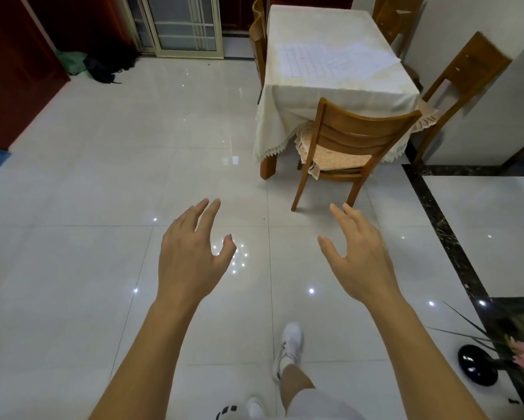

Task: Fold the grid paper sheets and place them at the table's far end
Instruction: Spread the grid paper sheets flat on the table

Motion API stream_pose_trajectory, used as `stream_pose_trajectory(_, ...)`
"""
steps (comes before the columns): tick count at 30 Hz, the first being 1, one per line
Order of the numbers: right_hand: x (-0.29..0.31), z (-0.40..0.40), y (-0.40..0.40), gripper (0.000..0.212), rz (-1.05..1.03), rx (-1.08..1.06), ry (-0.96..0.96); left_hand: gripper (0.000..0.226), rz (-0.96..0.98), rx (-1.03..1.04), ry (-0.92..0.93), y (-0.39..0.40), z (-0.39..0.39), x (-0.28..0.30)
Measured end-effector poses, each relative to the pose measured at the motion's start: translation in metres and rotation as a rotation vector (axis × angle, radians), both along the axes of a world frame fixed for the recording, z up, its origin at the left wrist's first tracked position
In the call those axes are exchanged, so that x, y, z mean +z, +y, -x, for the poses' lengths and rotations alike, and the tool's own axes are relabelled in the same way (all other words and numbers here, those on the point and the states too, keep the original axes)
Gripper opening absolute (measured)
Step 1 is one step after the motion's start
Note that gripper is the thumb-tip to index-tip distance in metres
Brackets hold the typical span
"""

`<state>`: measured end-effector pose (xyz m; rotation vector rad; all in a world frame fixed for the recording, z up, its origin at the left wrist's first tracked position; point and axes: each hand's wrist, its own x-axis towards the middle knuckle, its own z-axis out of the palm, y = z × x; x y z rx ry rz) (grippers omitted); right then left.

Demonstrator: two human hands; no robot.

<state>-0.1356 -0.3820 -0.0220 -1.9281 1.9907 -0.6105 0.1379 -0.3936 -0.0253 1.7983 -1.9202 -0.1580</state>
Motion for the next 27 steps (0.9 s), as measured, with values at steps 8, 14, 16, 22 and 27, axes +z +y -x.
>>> stream_pose_trajectory(8,-0.010,0.007,-0.121,0.061,0.023,0.034,-0.087,0.066,0.020,0.023,-0.035,-0.103,0.013,0.007)
stream_pose_trajectory(14,-0.005,0.036,-0.236,0.061,0.056,0.081,-0.095,0.064,0.043,0.037,-0.042,-0.208,0.041,0.021)
stream_pose_trajectory(16,-0.001,0.046,-0.271,0.060,0.071,0.090,-0.102,0.064,0.045,0.041,-0.043,-0.240,0.051,0.022)
stream_pose_trajectory(22,0.001,0.062,-0.351,0.060,0.051,0.091,-0.121,0.065,0.038,0.047,-0.052,-0.316,0.071,0.022)
stream_pose_trajectory(27,-0.003,0.063,-0.410,0.059,0.049,0.073,-0.139,0.064,0.041,0.049,-0.039,-0.378,0.073,0.019)
